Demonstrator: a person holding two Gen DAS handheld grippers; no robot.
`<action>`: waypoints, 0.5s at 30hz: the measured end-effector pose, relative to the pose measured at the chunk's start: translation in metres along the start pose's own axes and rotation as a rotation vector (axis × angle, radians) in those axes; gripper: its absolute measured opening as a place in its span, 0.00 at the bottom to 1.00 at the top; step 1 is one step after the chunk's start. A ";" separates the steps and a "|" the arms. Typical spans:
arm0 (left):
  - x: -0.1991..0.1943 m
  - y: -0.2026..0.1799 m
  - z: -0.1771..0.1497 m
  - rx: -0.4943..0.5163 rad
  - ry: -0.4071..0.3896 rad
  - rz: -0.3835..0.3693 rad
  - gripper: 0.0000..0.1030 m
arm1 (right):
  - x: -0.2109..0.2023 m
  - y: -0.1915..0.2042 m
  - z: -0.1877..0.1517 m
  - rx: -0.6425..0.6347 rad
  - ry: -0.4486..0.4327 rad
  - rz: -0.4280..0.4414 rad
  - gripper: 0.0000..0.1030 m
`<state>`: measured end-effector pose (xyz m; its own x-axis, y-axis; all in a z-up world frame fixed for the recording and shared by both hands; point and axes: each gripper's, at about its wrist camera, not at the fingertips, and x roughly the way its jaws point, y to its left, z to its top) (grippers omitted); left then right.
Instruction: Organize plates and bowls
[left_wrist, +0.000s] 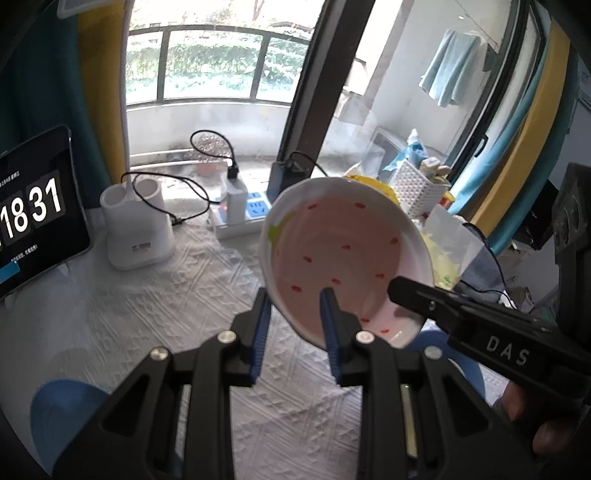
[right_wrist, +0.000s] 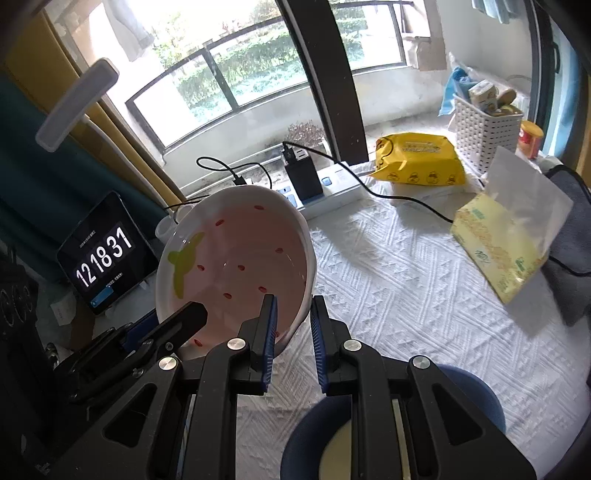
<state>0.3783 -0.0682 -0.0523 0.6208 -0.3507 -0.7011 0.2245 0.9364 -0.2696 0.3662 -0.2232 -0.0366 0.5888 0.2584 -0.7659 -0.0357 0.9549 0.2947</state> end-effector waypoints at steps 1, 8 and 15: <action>-0.003 -0.003 -0.001 0.003 -0.003 -0.003 0.27 | -0.003 -0.001 -0.001 0.001 -0.003 0.001 0.19; -0.015 -0.022 -0.010 0.023 -0.012 -0.016 0.27 | -0.023 -0.012 -0.011 0.008 -0.024 -0.003 0.19; -0.023 -0.039 -0.022 0.043 -0.014 -0.029 0.27 | -0.040 -0.023 -0.026 0.022 -0.037 -0.011 0.19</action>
<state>0.3384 -0.0965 -0.0401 0.6238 -0.3783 -0.6839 0.2748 0.9254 -0.2611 0.3230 -0.2521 -0.0280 0.6188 0.2415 -0.7475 -0.0113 0.9542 0.2989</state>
